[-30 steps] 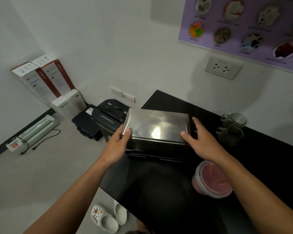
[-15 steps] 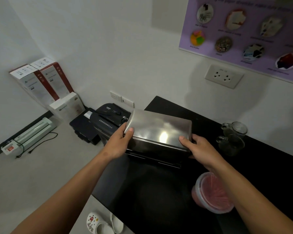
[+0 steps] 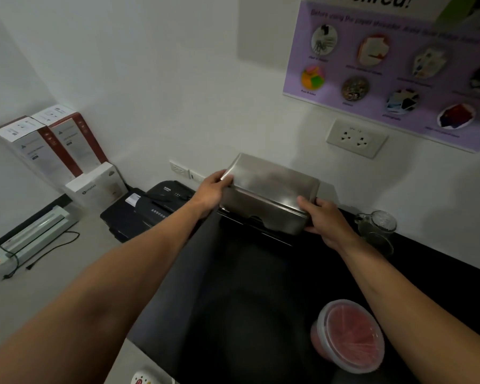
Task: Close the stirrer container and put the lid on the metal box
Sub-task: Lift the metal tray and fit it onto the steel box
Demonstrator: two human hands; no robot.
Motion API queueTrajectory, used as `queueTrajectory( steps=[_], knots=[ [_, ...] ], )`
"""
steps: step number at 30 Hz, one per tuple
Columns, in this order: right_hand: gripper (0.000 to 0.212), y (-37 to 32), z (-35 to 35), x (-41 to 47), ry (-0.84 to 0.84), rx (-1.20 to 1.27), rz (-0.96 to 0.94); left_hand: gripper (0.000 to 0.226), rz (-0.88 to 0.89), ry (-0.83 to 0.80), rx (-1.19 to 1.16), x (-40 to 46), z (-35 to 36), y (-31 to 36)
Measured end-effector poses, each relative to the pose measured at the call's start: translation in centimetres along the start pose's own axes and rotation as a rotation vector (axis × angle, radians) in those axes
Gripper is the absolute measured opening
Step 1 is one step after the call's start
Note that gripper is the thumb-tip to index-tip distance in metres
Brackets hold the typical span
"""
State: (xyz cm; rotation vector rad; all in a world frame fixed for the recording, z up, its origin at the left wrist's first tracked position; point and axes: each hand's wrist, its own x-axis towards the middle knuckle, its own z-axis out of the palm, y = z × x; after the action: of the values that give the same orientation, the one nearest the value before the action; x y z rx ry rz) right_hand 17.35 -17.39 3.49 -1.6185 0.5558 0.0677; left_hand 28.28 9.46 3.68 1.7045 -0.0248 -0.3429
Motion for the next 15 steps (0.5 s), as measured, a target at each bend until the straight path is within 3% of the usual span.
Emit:
queueTrajectory(
  steps=[5, 11, 15],
  knots=[
    [0.024, -0.8, 0.0, 3.1, 0.033, 0.002, 0.011, 0.016, -0.010, -0.007, -0.019, 3.4, 0.7, 1.3],
    [0.022, -1.3, -0.4, 5.4, 0.048, -0.003, 0.004, 0.019, -0.002, -0.033, -0.064, 5.3, 1.3, 2.0],
    [0.037, -1.4, -0.7, 6.6, 0.052, -0.022, 0.010, 0.028, 0.001, -0.054, -0.061, 6.4, 1.3, 1.9]
  ],
)
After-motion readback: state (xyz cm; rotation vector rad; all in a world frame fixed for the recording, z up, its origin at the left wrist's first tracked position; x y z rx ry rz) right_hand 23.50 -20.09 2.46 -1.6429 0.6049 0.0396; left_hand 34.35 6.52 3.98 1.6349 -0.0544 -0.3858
